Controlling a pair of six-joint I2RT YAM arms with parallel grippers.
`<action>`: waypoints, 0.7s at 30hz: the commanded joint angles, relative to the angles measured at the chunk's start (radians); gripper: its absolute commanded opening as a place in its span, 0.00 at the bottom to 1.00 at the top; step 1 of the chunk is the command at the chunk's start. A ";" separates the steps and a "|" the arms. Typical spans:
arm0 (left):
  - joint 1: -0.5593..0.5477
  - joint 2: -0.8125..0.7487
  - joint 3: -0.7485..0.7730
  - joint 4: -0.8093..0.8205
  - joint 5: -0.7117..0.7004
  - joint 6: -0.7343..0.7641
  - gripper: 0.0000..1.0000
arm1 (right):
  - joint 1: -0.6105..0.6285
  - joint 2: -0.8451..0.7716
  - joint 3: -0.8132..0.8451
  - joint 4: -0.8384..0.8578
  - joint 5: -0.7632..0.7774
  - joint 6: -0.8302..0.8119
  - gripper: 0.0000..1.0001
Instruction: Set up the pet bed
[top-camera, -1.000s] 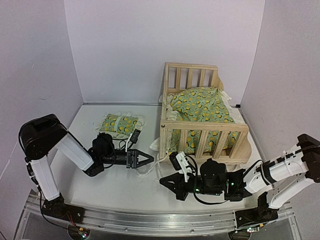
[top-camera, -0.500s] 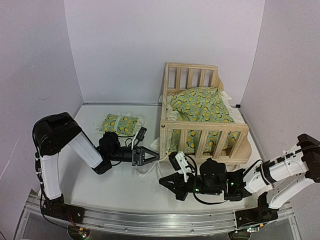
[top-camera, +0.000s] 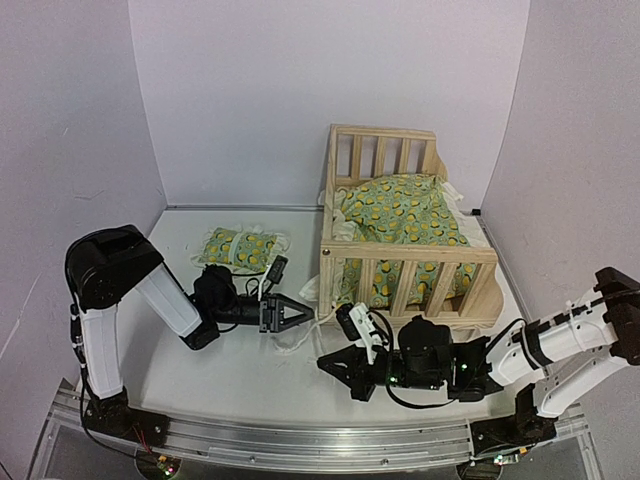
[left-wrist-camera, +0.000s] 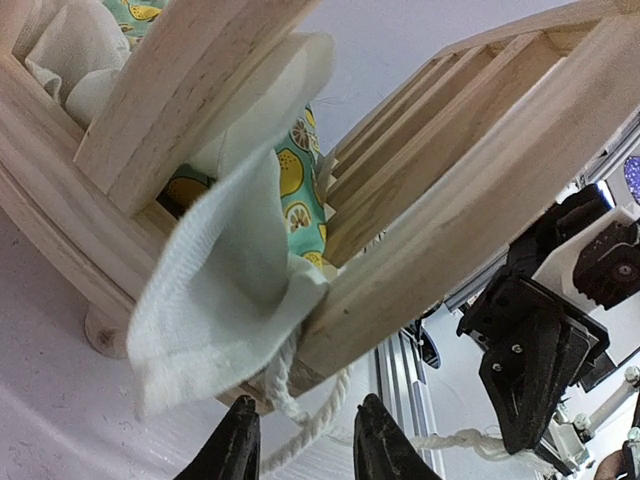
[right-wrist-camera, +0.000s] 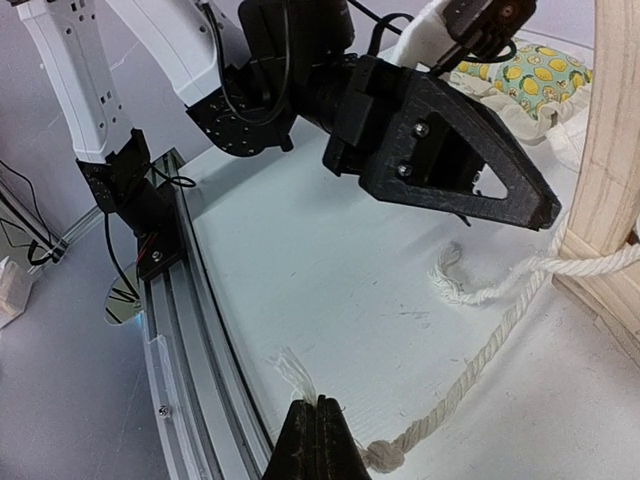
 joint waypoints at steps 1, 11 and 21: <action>0.003 0.059 0.084 0.051 0.042 -0.012 0.32 | -0.001 -0.023 0.049 0.022 -0.009 -0.007 0.00; 0.002 0.084 0.137 0.065 0.067 -0.028 0.12 | -0.001 -0.029 0.053 0.015 -0.001 -0.007 0.00; 0.002 -0.095 0.016 0.052 0.003 -0.025 0.00 | -0.001 -0.055 0.068 0.021 0.242 0.009 0.00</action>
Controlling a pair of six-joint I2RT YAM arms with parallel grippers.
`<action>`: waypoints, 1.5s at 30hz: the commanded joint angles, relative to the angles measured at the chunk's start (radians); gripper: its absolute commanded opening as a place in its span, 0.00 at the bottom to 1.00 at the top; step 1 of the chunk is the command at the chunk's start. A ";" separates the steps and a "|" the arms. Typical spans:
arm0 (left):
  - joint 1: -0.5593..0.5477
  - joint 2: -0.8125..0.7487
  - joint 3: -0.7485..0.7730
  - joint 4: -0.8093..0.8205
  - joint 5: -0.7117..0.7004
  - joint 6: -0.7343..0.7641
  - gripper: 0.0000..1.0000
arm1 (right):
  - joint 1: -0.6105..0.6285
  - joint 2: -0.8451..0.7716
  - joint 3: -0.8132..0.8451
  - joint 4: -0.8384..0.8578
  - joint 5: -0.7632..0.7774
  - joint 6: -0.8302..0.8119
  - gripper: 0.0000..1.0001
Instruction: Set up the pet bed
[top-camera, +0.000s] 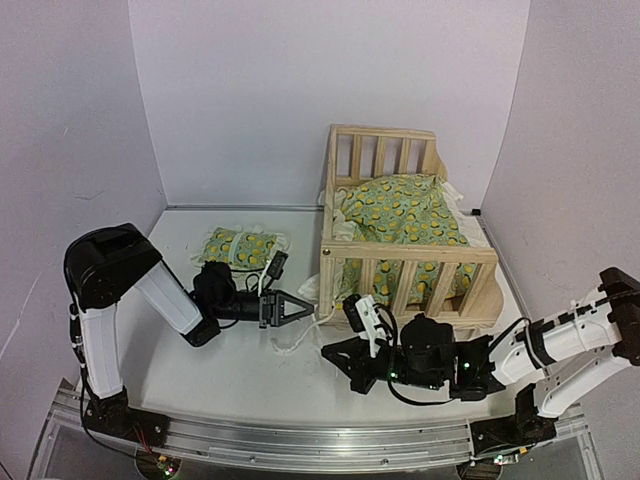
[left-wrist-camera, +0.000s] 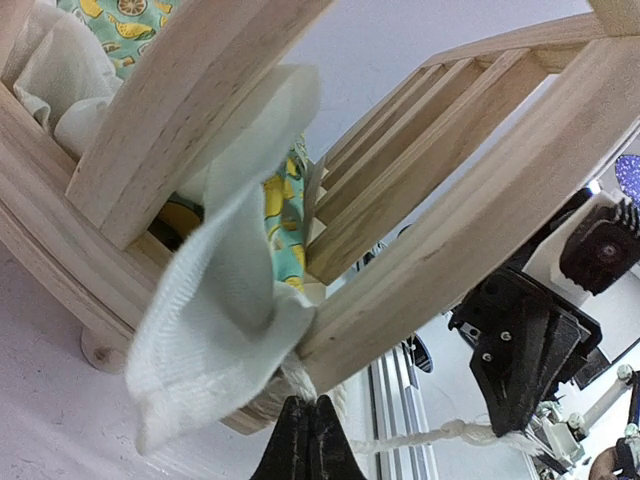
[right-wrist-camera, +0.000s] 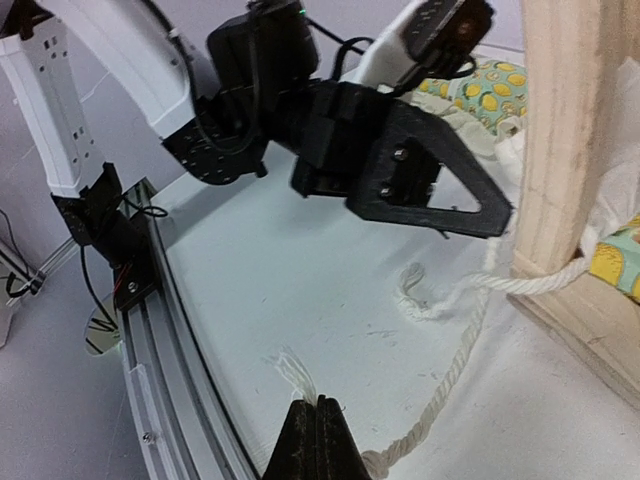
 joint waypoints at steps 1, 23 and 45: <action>-0.004 -0.149 -0.053 0.036 -0.043 -0.007 0.00 | -0.001 -0.031 0.069 0.049 0.180 -0.031 0.00; -0.013 -0.351 -0.110 -0.104 -0.063 -0.067 0.00 | -0.042 0.251 0.214 0.358 0.395 -0.233 0.00; -0.042 -0.412 -0.094 -0.203 -0.094 -0.037 0.00 | -0.106 0.342 0.261 0.319 0.241 -0.273 0.00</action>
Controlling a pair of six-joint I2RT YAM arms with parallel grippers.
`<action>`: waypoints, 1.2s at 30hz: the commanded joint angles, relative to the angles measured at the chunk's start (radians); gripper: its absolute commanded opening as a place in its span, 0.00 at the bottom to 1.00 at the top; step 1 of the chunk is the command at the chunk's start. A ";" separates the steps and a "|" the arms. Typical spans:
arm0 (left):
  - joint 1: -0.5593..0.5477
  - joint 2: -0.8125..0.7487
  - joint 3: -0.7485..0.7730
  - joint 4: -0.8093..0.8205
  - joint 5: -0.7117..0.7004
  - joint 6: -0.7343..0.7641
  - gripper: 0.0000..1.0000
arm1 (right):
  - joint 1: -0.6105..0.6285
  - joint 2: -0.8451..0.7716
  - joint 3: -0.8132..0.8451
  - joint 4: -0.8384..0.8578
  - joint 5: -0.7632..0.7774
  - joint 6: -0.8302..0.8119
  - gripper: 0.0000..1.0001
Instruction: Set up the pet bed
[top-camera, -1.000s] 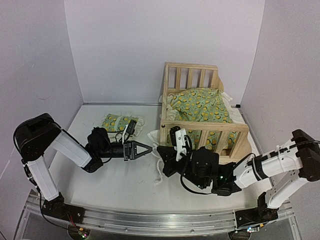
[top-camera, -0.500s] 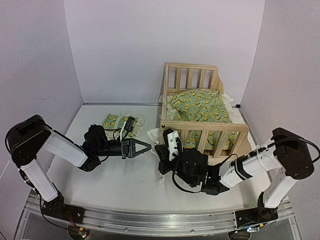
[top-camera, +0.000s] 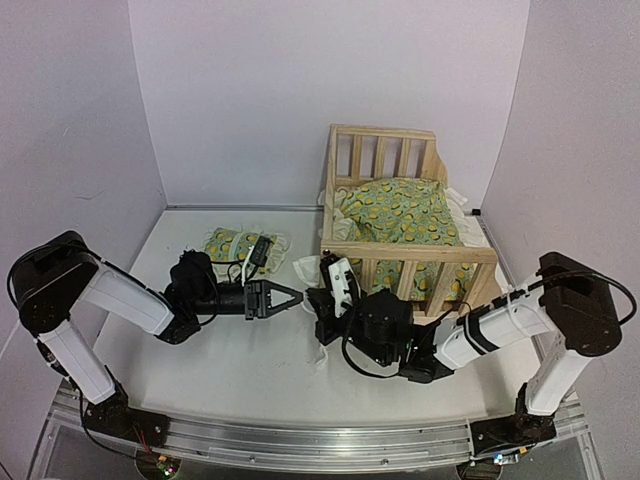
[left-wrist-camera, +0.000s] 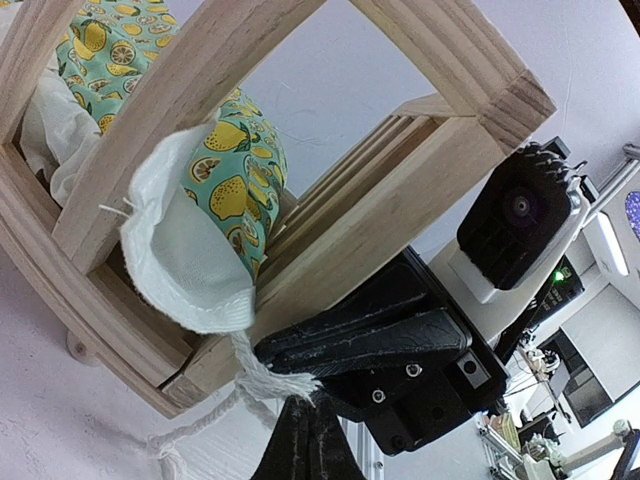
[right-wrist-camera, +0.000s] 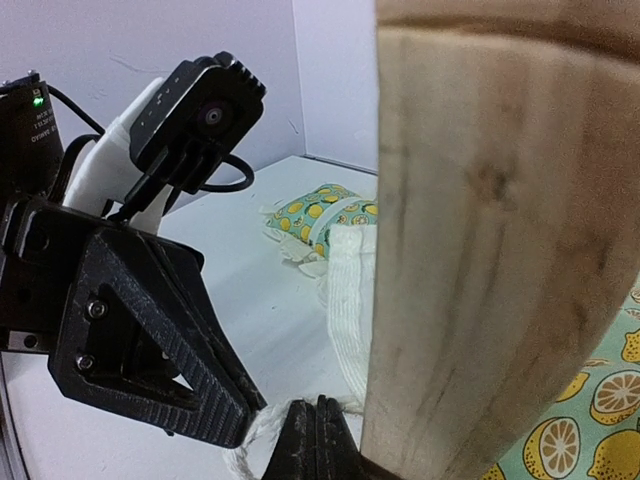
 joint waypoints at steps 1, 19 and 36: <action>-0.015 -0.065 0.022 0.013 0.021 0.018 0.00 | -0.003 0.015 0.027 0.029 -0.058 0.008 0.00; -0.017 -0.107 0.070 -0.167 -0.016 0.115 0.00 | -0.026 -0.001 -0.024 0.082 -0.100 0.077 0.00; -0.003 -0.181 0.024 -0.243 -0.038 0.084 0.36 | -0.095 0.097 0.087 0.235 -0.082 -0.055 0.00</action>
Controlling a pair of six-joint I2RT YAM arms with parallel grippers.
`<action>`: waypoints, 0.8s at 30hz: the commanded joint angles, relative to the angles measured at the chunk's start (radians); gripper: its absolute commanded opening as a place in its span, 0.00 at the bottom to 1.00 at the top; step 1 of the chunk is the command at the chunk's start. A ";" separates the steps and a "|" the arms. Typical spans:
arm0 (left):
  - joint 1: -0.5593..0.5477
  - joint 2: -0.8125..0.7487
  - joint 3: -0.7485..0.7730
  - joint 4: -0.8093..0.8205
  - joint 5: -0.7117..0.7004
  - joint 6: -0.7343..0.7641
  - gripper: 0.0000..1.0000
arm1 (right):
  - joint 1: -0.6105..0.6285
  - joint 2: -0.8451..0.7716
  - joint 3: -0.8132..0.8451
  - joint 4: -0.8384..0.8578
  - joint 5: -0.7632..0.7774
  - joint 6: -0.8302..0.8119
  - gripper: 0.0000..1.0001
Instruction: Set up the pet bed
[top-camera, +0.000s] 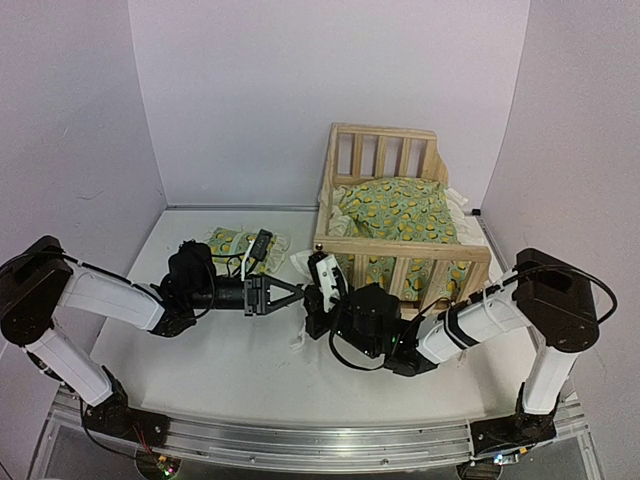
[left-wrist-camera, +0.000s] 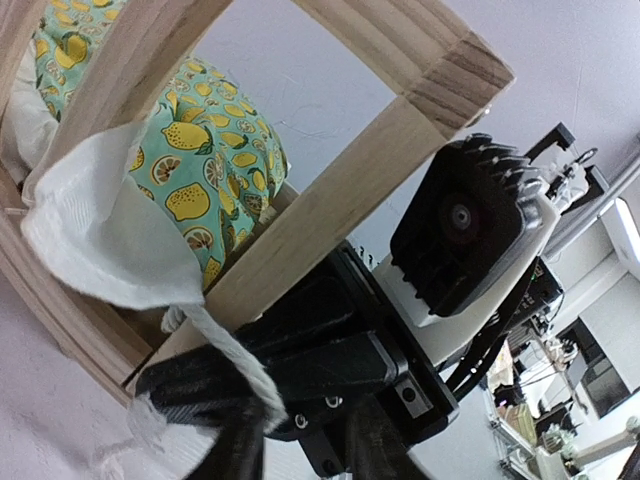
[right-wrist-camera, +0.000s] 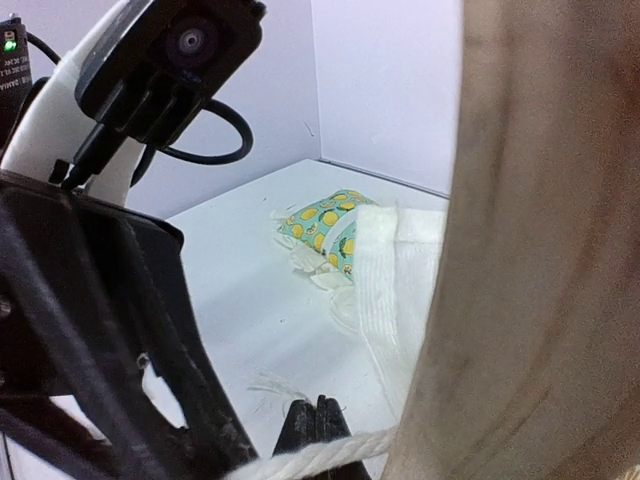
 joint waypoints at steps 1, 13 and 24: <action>0.017 -0.104 -0.030 -0.043 -0.029 0.001 0.45 | -0.047 -0.018 0.003 0.178 -0.010 -0.017 0.00; 0.063 -0.250 -0.190 -0.044 -0.228 0.310 0.74 | -0.070 -0.017 -0.021 0.192 -0.141 0.005 0.00; 0.126 0.054 -0.133 0.261 0.040 0.821 0.64 | -0.089 -0.040 -0.025 0.161 -0.226 0.021 0.00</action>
